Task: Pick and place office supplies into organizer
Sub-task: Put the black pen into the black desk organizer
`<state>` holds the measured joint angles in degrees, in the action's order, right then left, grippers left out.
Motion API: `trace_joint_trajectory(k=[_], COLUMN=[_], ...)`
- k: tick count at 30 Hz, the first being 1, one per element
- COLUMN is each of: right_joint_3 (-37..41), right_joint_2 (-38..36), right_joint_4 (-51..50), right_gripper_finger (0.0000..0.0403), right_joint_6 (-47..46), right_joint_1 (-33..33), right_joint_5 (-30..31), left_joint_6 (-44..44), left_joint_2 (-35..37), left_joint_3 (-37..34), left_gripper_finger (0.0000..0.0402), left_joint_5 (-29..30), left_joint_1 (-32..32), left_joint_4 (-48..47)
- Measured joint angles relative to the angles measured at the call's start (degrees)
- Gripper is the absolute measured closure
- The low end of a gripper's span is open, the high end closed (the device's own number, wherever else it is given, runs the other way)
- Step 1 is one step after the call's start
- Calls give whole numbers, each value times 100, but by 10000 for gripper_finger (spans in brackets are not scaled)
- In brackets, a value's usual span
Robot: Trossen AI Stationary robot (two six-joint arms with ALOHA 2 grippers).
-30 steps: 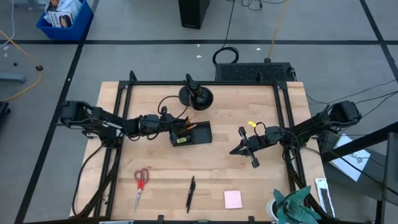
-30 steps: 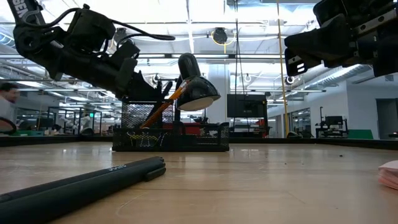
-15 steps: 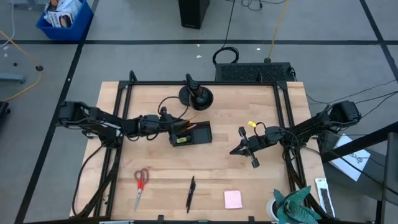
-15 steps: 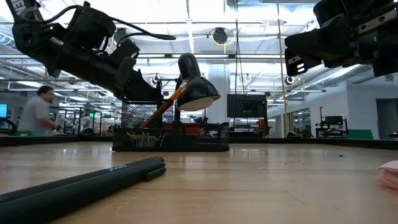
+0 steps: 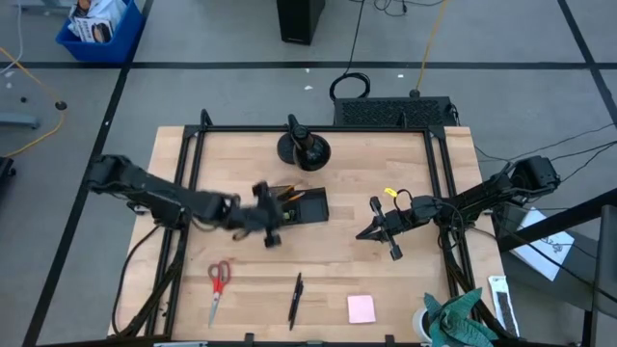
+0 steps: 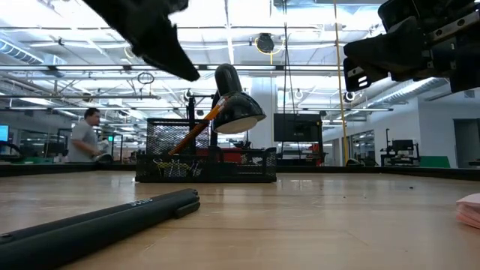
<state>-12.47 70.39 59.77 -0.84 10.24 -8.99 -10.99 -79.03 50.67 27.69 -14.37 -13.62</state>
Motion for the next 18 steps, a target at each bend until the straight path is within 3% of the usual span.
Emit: trace_joint_trajectory(k=[8, 14, 18], right_joint_3=[0, -1, -2], right_joint_2=[0, 0, 0], right_joint_4=[-2, 41, 39], right_gripper_finger=[403, 403, 403], right_joint_6=[-39, -169, -218], right_joint_1=[-2, -1, 0], right_joint_5=[-2, -2, -2], left_joint_6=[-3323, -4521, -4934], left_joint_2=[-1480, -2973, -3550], left_joint_3=[1047, 1982, 2704], left_gripper_finger=[295, 339, 364], left_joint_5=[-138, -828, -1036], left_joint_1=[-1436, -1882, -1917], left_joint_4=[-428, -590, -1056])
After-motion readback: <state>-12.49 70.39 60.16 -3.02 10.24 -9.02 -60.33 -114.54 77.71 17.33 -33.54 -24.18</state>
